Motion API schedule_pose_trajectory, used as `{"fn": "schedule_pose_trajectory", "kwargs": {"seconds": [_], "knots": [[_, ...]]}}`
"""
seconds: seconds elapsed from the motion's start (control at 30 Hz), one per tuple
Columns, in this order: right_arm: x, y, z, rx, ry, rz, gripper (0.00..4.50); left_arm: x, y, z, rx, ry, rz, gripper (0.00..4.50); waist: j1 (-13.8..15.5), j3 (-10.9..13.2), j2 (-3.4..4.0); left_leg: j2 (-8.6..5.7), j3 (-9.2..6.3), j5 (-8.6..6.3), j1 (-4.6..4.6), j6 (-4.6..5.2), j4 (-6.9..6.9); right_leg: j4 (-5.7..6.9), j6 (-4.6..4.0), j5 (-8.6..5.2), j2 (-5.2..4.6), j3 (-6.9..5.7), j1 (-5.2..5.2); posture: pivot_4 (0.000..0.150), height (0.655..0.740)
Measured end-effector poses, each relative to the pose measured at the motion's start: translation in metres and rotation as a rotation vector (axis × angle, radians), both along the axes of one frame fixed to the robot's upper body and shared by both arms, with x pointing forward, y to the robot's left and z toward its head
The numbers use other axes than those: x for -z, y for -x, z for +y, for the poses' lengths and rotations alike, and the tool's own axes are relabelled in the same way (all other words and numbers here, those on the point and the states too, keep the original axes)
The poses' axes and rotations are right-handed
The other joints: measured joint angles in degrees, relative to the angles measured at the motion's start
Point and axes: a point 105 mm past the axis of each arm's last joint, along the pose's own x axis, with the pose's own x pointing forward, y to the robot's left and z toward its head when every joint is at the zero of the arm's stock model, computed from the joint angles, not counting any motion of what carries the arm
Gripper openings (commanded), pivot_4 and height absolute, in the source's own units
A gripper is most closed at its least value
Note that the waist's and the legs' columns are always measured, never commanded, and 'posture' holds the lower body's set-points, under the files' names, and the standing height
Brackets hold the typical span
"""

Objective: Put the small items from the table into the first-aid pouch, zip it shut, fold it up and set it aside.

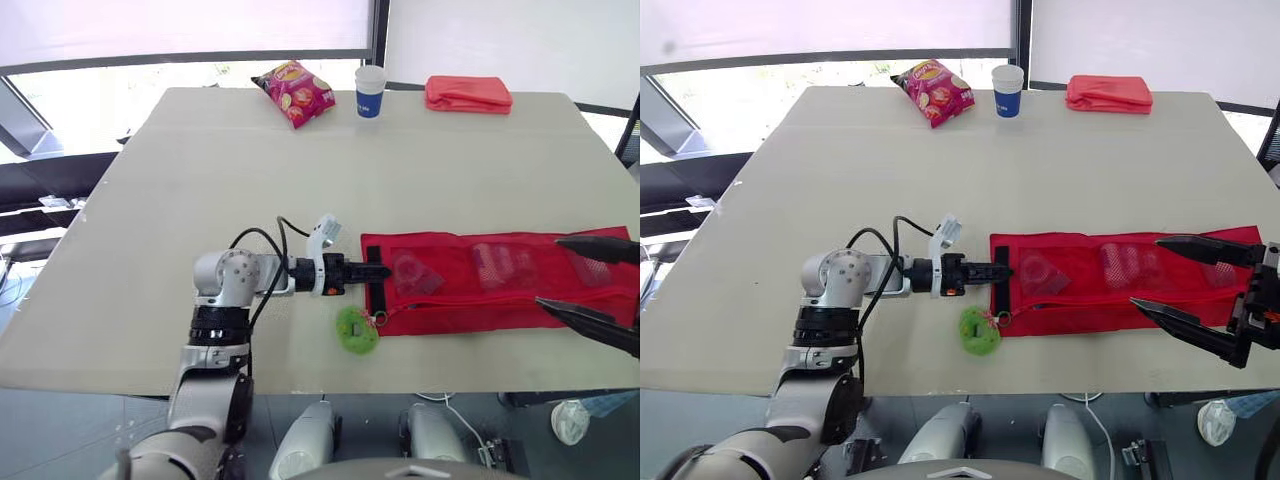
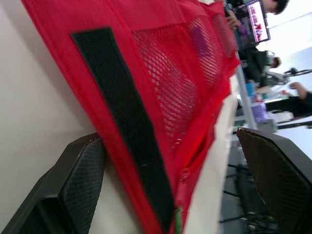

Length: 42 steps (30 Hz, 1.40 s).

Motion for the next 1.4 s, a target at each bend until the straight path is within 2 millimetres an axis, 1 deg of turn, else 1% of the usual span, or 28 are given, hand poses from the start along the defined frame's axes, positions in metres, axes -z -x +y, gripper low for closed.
{"fn": "schedule_pose_trajectory", "kwargs": {"seconds": [0.13,0.23,0.33,0.37,0.43,0.47,0.53,0.57,0.6,0.63,0.67,0.7,0.73,0.77,0.8,0.87,0.97,1.0,1.07,1.1,1.13,1.2,1.27,1.4], "knots": [[0.001,0.002,0.0,0.013,0.001,-0.001,3.95,-0.004,0.003,-0.001,-0.003,0.042,0.036,4.5,0.0,0.0,-0.01,0.02,0.02,0.0,0.01,-0.01,0.01,0.01,0.0,0.0,0.0,0.01,0.01,0.15,0.74],[0.003,0.004,0.002,0.015,-0.005,0.01,3.95,-0.006,0.006,0.001,-0.004,0.052,0.023,4.5,0.0,0.0,-0.01,0.03,0.04,0.0,0.01,-0.01,0.01,0.01,0.0,0.0,0.0,0.04,0.0,0.15,0.74],[0.005,0.004,0.003,0.024,-0.004,0.013,3.95,0.0,0.012,0.008,-0.015,0.047,0.025,4.5,0.0,0.0,0.0,0.05,0.05,0.0,0.03,-0.01,-0.01,0.01,0.0,0.0,0.0,0.08,-0.02,0.15,0.74],[0.006,0.005,0.004,0.025,-0.004,0.014,4.09,0.002,0.014,0.01,-0.017,0.047,0.028,4.24,0.0,0.0,0.0,0.06,0.05,0.0,0.03,-0.02,0.0,0.01,0.0,0.01,0.0,0.08,-0.01,0.15,0.74],[0.006,0.005,0.006,0.033,-0.009,0.006,4.15,0.006,0.019,0.013,-0.024,0.046,0.042,3.61,0.0,0.0,-0.01,0.06,0.06,0.0,0.03,-0.01,0.0,0.01,0.0,0.01,-0.01,0.08,-0.01,0.15,0.74],[0.006,0.005,0.006,0.033,-0.009,0.006,4.15,0.007,0.019,0.013,-0.025,0.046,0.043,3.49,0.0,0.0,-0.01,0.06,0.05,0.0,0.03,-0.01,0.0,0.01,0.0,0.01,-0.01,0.08,-0.01,0.15,0.74],[0.006,0.004,0.007,0.035,-0.015,0.007,4.15,0.011,0.021,0.015,-0.032,0.04,0.057,2.87,0.2,0.0,-0.03,0.04,0.04,0.0,0.01,-0.01,0.01,0.0,0.0,0.01,-0.03,0.07,-0.01,0.15,0.74],[0.007,0.004,0.009,0.036,-0.017,0.008,4.15,0.01,0.021,0.014,-0.037,0.047,0.055,2.75,0.2,0.0,-0.03,0.04,0.04,0.0,0.0,-0.01,0.01,0.0,0.0,0.01,-0.03,0.07,-0.01,0.15,0.74],[0.008,0.004,0.011,0.031,-0.02,0.012,4.15,0.009,0.021,0.012,-0.035,0.051,0.051,2.06,0.1,0.0,-0.04,0.04,0.05,0.0,0.02,-0.01,0.0,0.0,0.0,0.01,-0.04,0.08,-0.01,0.15,0.74],[0.018,0.001,0.023,0.01,-0.035,0.054,4.15,0.006,0.023,0.002,-0.029,0.098,0.055,1.45,0.1,0.0,-0.04,0.04,0.05,0.0,0.01,-0.01,0.0,0.0,0.0,0.0,-0.06,0.07,-0.01,0.15,0.74],[0.019,0.001,0.024,0.01,-0.036,0.058,4.15,0.006,0.023,0.001,-0.028,0.101,0.057,1.33,0.1,0.0,-0.05,0.04,0.05,0.0,0.01,-0.01,0.01,0.0,0.0,0.0,-0.06,0.07,-0.01,0.15,0.74],[0.021,-0.001,0.028,0.005,-0.041,0.063,4.15,0.005,0.021,0.0,-0.046,0.119,0.059,0.85,0.1,0.0,-0.05,0.03,0.05,0.0,0.01,-0.01,0.0,-0.01,0.0,0.0,-0.05,0.07,-0.01,0.15,0.74],[0.022,-0.001,0.029,0.005,-0.043,0.066,4.15,0.004,0.021,0.0,-0.049,0.122,0.059,0.85,0.1,0.0,-0.05,0.04,0.06,0.0,0.01,-0.01,0.0,-0.01,0.0,0.01,-0.05,0.07,-0.01,0.15,0.74],[0.023,-0.005,0.034,-0.002,-0.048,0.068,4.15,0.002,0.017,-0.001,-0.068,0.149,0.069,0.28,0.0,0.0,-0.07,0.04,0.08,0.0,0.04,-0.01,0.01,0.0,0.0,0.01,-0.05,0.07,0.0,0.15,0.74],[0.024,-0.006,0.036,-0.008,-0.052,0.07,4.15,0.0,0.015,-0.002,-0.075,0.16,0.07,0.04,0.1,0.1,-0.08,0.03,0.08,0.0,0.02,-0.01,0.02,0.0,0.0,0.01,-0.05,0.06,-0.01,0.15,0.74],[0.03,-0.011,0.048,-0.032,-0.059,0.089,4.15,-0.013,0.006,-0.008,-0.088,0.2,0.055,0.01,0.1,0.1,-0.1,0.0,0.07,0.0,-0.01,-0.02,0.02,-0.02,0.01,0.01,-0.06,0.04,-0.01,0.15,0.74],[0.033,-0.02,0.06,-0.04,-0.069,0.095,4.15,-0.025,0.0,-0.014,-0.088,0.225,0.033,0.01,0.1,0.1,-0.15,0.0,0.07,0.0,-0.02,-0.02,0.02,-0.05,0.01,0.01,-0.08,0.05,-0.03,0.15,0.74],[0.044,-0.034,0.068,0.007,-0.088,0.151,4.15,-0.032,-0.004,-0.017,-0.095,0.237,0.026,0.01,0.0,0.1,-0.21,0.01,0.05,0.01,-0.08,-0.03,-0.01,-0.06,0.0,0.01,-0.08,0.04,-0.11,0.15,0.74],[0.05,-0.036,0.069,0.026,-0.092,0.187,4.15,-0.032,-0.004,-0.019,-0.095,0.242,0.027,0.01,0.1,0.1,-0.21,0.01,0.05,0.01,-0.09,-0.03,-0.02,-0.05,0.0,0.01,-0.08,0.05,-0.12,0.15,0.74],[0.054,-0.041,0.075,0.04,-0.112,0.208,4.15,-0.033,-0.005,-0.019,-0.102,0.246,0.031,0.01,0.0,0.2,-0.3,0.03,0.03,0.01,-0.08,-0.04,0.01,-0.04,-0.01,0.02,-0.05,0.03,-0.12,0.15,0.74],[0.062,-0.041,0.083,0.04,-0.134,0.252,4.15,-0.034,-0.006,-0.02,-0.104,0.248,0.031,0.01,0.0,0.2,-0.29,0.03,0.03,0.02,-0.09,-0.04,0.01,-0.03,-0.01,0.02,-0.06,0.04,-0.14,0.15,0.74],[0.077,-0.04,0.091,0.061,-0.158,0.335,4.15,-0.035,-0.006,-0.023,-0.106,0.255,0.035,0.01,0.1,0.2,-0.29,0.03,0.01,0.02,-0.1,-0.04,0.01,-0.03,-0.01,0.02,-0.08,0.03,-0.13,0.15,0.74],[0.086,-0.04,0.098,0.08,-0.218,0.42,4.15,-0.034,-0.007,-0.025,-0.118,0.255,0.039,0.01,0.1,0.2,-0.28,0.01,0.04,0.02,-0.11,-0.04,0.02,-0.03,0.0,0.02,-0.12,0.06,-0.14,0.15,0.74],[0.086,-0.037,0.105,0.085,-0.28,0.471,4.15,-0.033,-0.009,-0.026,-0.137,0.246,0.036,0.01,0.0,0.2,-0.28,-0.01,0.03,0.01,-0.09,-0.03,0.0,-0.03,0.0,0.03,-0.08,0.05,-0.14,0.15,0.74]]}}
